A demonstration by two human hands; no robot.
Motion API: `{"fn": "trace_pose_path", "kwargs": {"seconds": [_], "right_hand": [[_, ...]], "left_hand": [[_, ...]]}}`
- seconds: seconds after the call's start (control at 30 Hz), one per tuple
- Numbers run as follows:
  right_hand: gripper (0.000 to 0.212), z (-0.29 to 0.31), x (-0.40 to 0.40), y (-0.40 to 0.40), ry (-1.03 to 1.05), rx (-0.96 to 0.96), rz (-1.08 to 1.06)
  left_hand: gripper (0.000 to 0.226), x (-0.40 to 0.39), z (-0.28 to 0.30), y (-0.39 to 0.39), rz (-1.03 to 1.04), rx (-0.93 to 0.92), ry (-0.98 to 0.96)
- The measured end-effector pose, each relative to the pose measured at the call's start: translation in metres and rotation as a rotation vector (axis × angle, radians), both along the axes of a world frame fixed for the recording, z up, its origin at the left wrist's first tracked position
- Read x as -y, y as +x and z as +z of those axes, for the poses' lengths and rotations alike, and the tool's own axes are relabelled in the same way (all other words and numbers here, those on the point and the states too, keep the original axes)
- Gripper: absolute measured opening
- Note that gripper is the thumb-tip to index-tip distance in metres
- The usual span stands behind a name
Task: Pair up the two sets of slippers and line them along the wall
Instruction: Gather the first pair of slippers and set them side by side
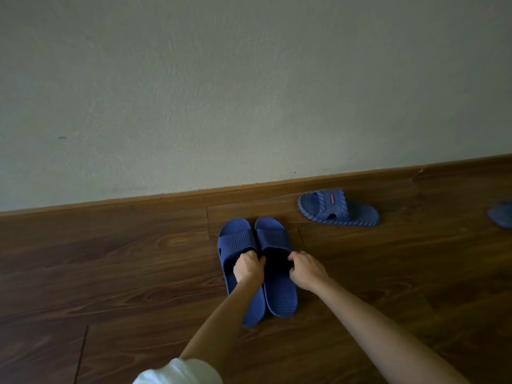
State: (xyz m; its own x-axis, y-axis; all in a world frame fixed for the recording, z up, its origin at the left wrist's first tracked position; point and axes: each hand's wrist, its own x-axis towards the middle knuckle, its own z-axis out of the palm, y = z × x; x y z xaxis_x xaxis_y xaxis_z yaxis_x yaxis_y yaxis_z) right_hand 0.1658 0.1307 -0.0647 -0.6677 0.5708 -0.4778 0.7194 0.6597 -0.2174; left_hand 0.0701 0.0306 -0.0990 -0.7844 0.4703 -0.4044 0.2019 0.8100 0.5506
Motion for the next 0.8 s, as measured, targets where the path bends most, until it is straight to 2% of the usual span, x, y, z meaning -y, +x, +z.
{"fn": "trace_pose_path", "kwargs": {"seconds": [0.07, 0.2, 0.33, 0.43, 0.8], "right_hand": [[0.045, 0.001, -0.002, -0.004, -0.039, 0.039, 0.057], [0.04, 0.007, 0.002, -0.015, -0.075, 0.007, 0.123], [0.041, 0.006, 0.001, -0.022, -0.06, -0.034, 0.156], [0.039, 0.006, -0.005, -0.024, -0.059, -0.036, 0.161], [0.038, 0.004, -0.005, -0.025, -0.049, -0.036, 0.156]], "left_hand": [[0.034, 0.0, 0.005, -0.012, 0.03, -0.028, 0.021], [0.037, 0.012, 0.017, -0.053, 0.088, -0.074, 0.023], [0.035, 0.026, 0.016, -0.088, 0.095, -0.087, -0.07], [0.033, 0.031, 0.008, -0.09, 0.079, -0.04, -0.111], [0.038, 0.026, -0.002, -0.09, 0.142, 0.002, -0.001]]}}
